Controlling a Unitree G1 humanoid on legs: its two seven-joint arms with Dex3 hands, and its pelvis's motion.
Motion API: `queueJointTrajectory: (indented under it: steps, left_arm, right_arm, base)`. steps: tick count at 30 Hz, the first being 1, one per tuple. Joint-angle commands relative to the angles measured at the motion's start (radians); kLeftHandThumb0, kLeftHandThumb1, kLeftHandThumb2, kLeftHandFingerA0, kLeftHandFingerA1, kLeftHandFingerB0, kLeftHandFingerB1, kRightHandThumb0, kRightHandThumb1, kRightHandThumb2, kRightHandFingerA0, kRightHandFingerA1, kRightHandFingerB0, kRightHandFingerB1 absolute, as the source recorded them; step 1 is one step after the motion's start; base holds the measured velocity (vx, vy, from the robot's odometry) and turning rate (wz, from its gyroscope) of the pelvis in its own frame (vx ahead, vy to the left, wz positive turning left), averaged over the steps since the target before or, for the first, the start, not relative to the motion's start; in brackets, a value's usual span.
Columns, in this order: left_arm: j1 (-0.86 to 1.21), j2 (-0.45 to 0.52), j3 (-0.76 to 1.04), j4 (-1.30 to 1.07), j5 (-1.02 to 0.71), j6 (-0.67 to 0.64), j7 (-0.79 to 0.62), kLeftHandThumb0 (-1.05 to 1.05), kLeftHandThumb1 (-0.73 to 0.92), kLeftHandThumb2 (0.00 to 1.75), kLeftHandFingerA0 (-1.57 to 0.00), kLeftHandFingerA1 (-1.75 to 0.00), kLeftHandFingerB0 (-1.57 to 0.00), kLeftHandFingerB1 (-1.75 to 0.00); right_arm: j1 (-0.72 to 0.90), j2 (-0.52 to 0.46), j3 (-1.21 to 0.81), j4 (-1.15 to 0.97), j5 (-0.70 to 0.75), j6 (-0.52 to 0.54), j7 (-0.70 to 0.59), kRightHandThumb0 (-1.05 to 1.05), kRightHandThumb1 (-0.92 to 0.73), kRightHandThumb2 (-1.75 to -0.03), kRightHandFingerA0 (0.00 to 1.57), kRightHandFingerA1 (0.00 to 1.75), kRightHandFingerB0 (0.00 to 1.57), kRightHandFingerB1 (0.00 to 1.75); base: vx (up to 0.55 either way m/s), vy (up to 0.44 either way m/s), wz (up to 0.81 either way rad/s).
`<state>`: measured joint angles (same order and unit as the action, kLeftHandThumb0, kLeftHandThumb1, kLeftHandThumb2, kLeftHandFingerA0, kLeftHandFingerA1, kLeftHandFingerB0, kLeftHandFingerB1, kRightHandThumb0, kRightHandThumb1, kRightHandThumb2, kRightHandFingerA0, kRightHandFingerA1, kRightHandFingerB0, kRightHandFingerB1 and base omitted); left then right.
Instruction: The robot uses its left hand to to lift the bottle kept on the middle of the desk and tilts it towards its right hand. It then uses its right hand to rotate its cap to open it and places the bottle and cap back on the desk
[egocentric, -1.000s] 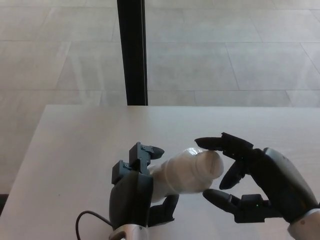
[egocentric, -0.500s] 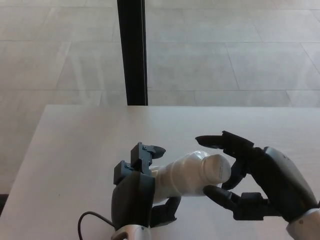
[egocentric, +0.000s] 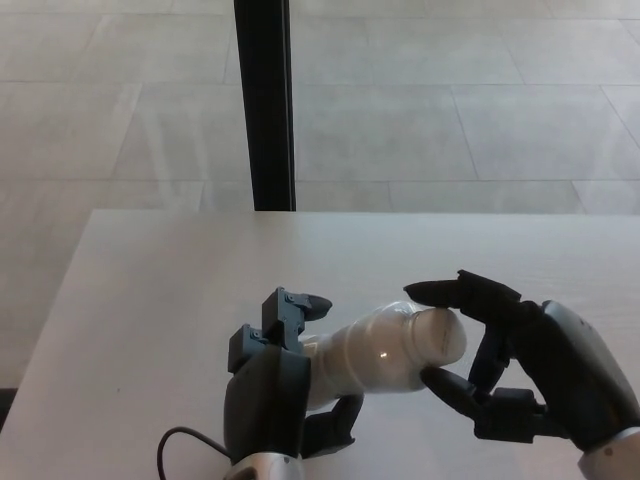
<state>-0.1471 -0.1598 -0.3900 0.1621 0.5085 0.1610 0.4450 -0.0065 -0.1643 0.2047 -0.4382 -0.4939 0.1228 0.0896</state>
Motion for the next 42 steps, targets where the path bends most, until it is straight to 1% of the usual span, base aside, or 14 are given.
queueJointTrajectory:
  steps: [1, 2, 4, 5, 6, 12, 13, 17, 20, 21, 25, 33, 40, 42]
  left_arm:
    - [0.004, -0.001, 0.004, 0.008, 0.011, -0.023, 0.019, 0.19, 0.64, 1.22, -1.12, -1.7, -0.91, -1.46]
    - [0.004, -0.001, 0.005, 0.009, 0.011, -0.022, 0.019, 0.19, 0.64, 1.22, -1.12, -1.7, -0.91, -1.46]
    - [0.006, -0.006, 0.005, 0.001, 0.012, -0.004, 0.014, 0.16, 0.65, 1.18, -1.09, -1.71, -0.88, -1.47]
    - [0.006, -0.006, 0.004, -0.001, 0.014, 0.002, 0.011, 0.19, 0.66, 1.18, -1.1, -1.7, -0.89, -1.46]
    - [0.007, -0.005, 0.004, -0.001, 0.013, -0.002, 0.011, 0.19, 0.66, 1.19, -1.1, -1.71, -0.89, -1.46]
    - [0.01, -0.002, 0.005, 0.006, 0.013, -0.02, 0.02, 0.15, 0.65, 1.17, -1.11, -1.7, -0.89, -1.45]
    - [0.01, -0.001, 0.002, 0.002, 0.02, -0.007, 0.018, 0.14, 0.67, 1.14, -1.1, -1.69, -0.89, -1.44]
    - [0.011, -0.003, 0.003, -0.001, 0.017, -0.005, 0.017, 0.16, 0.69, 1.11, -1.1, -1.68, -0.89, -1.43]
    - [0.008, 0.001, 0.009, 0.011, 0.012, -0.025, 0.024, 0.15, 0.67, 1.14, -1.11, -1.7, -0.89, -1.45]
    - [0.009, -0.001, 0.009, 0.004, 0.011, -0.014, 0.015, 0.14, 0.69, 1.13, -1.11, -1.7, -0.88, -1.45]
    - [0.011, -0.004, 0.01, 0.002, 0.01, -0.013, 0.017, 0.18, 0.67, 1.16, -1.12, -1.69, -0.89, -1.43]
    - [0.013, 0.001, 0.012, 0.002, 0.015, -0.011, 0.019, 0.16, 0.66, 1.16, -1.11, -1.69, -0.9, -1.44]
    - [0.017, 0.005, 0.013, -0.003, 0.012, -0.011, 0.012, 0.18, 0.66, 1.17, -1.11, -1.7, -0.89, -1.46]
    - [0.02, 0.002, 0.015, -0.004, 0.008, -0.01, 0.013, 0.14, 0.66, 1.17, -1.1, -1.7, -0.88, -1.46]
  right_arm:
    - [0.013, 0.0, -0.021, 0.004, 0.019, -0.027, -0.02, -0.39, -0.66, -0.61, 0.96, 1.33, 0.58, 0.51]
    - [0.014, 0.0, -0.022, 0.004, 0.02, -0.029, -0.02, -0.39, -0.66, -0.61, 0.96, 1.33, 0.58, 0.51]
    - [0.013, 0.004, -0.028, 0.024, 0.039, -0.073, -0.035, -0.37, -0.72, -0.61, 0.96, 1.5, 0.68, 0.6]
    - [0.013, 0.009, -0.029, 0.026, 0.041, -0.079, -0.04, -0.47, -0.56, -0.88, 1.08, 1.36, 0.66, 0.7]
    - [0.013, 0.013, -0.03, 0.027, 0.042, -0.084, -0.045, -0.4, -0.75, -0.62, 0.96, 1.55, 0.73, 0.68]
    - [0.013, 0.043, -0.037, 0.031, 0.041, -0.123, -0.08, -0.38, -0.75, -0.71, 0.91, 1.63, 0.74, 0.83]
    - [0.01, 0.043, -0.04, 0.034, 0.028, -0.139, -0.096, -0.36, -0.74, -0.72, 0.91, 1.63, 0.78, 0.94]
    - [0.004, 0.04, -0.045, 0.054, 0.021, -0.183, -0.117, -0.33, -0.71, -0.76, 0.91, 1.6, 0.8, 0.96]
    - [-0.005, 0.039, -0.046, 0.062, 0.021, -0.185, -0.109, -0.29, -0.66, -0.82, 0.97, 1.65, 0.87, 1.03]
    - [-0.003, 0.039, -0.046, 0.053, 0.031, -0.164, -0.089, -0.31, -0.68, -0.81, 0.95, 1.68, 0.84, 1.06]
    - [0.003, 0.035, -0.045, 0.044, 0.042, -0.149, -0.065, -0.3, -0.65, -0.82, 0.93, 1.71, 0.87, 1.06]
    - [-0.001, 0.007, -0.06, 0.069, 0.063, -0.197, -0.056, -0.27, -0.61, -0.87, 0.97, 1.71, 0.89, 0.98]
    - [-0.011, -0.06, -0.07, 0.058, 0.083, -0.199, 0.016, -0.26, -0.61, -0.9, 0.95, 1.68, 0.88, 1.04]
    - [-0.016, -0.086, -0.065, 0.059, 0.088, -0.213, 0.038, -0.29, -0.63, -0.85, 0.94, 1.64, 0.89, 1.02]
  base:
    - [0.0, 0.0, 0.0]
    - [0.0, 0.0, 0.0]
    - [0.0, 0.0, 0.0]
    - [0.0, 0.0, 0.0]
    - [0.0, 0.0, 0.0]
    - [0.0, 0.0, 0.0]
    - [0.0, 0.0, 0.0]
    - [0.0, 0.0, 0.0]
    - [0.0, 0.0, 0.0]
    - [0.0, 0.0, 0.0]
    - [0.0, 0.0, 0.0]
    - [0.0, 0.0, 0.0]
    - [0.0, 0.0, 0.0]
    - [0.0, 0.0, 0.0]
